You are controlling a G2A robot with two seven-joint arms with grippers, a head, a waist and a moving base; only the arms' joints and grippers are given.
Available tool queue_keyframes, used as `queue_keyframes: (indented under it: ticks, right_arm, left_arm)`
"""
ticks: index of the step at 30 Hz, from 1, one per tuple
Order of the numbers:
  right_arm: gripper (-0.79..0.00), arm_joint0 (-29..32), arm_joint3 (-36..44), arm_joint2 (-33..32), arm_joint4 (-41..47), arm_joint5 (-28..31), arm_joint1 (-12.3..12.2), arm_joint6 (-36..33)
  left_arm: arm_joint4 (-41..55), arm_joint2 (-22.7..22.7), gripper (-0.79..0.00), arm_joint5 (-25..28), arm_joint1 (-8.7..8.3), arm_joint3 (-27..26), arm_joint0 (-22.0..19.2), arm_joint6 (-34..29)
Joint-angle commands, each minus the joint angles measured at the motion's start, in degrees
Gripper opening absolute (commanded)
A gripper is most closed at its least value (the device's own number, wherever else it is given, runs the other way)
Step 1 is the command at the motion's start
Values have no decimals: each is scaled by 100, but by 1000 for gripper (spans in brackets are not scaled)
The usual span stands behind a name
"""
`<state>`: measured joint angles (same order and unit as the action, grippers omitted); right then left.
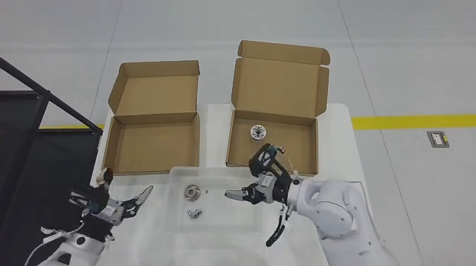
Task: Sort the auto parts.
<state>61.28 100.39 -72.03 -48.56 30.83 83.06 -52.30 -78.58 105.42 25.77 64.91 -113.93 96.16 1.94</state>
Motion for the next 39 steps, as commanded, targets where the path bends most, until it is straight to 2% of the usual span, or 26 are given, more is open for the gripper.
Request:
queue_keyframes:
  ticks: [1,6,10,15,18,29,32,34,39]
  right_arm:
    - [0,45,124,16,-15,170,-30,-36]
    - [0,176,386,-49,183,617,-130,-229]
    - [0,240,488,-210,473,885,-226,-489]
    - [0,417,818,-341,770,1142,-349,-814]
    - [0,519,966,-387,863,1161,-415,-955]
    - [0,519,966,-387,863,1161,-415,-955]
    - [0,519,966,-387,863,1161,-415,-955]
    - [0,519,966,-387,863,1161,-415,-955]
    - [0,519,966,-387,863,1161,-415,-955]
  left_arm:
    - [-225,94,0,770,-66,-35,-221,-98]
    - [-622,175,0,2341,-236,-64,-849,-462]
    - [-1271,-55,0,3223,-360,-48,-1339,-597]
    - [-2386,-838,0,3223,-594,-36,-1717,-612]
    - [-2683,-1167,0,3223,-754,67,-1907,-453]
    - [-2683,-1167,0,3223,-754,67,-1907,-453]
    - [-3006,-1572,0,3223,-779,-55,-1793,-576]
    - [-3315,-1758,0,3223,-806,-80,-1958,-772]
    - [-3399,-2232,0,3223,-858,70,-2496,-1079]
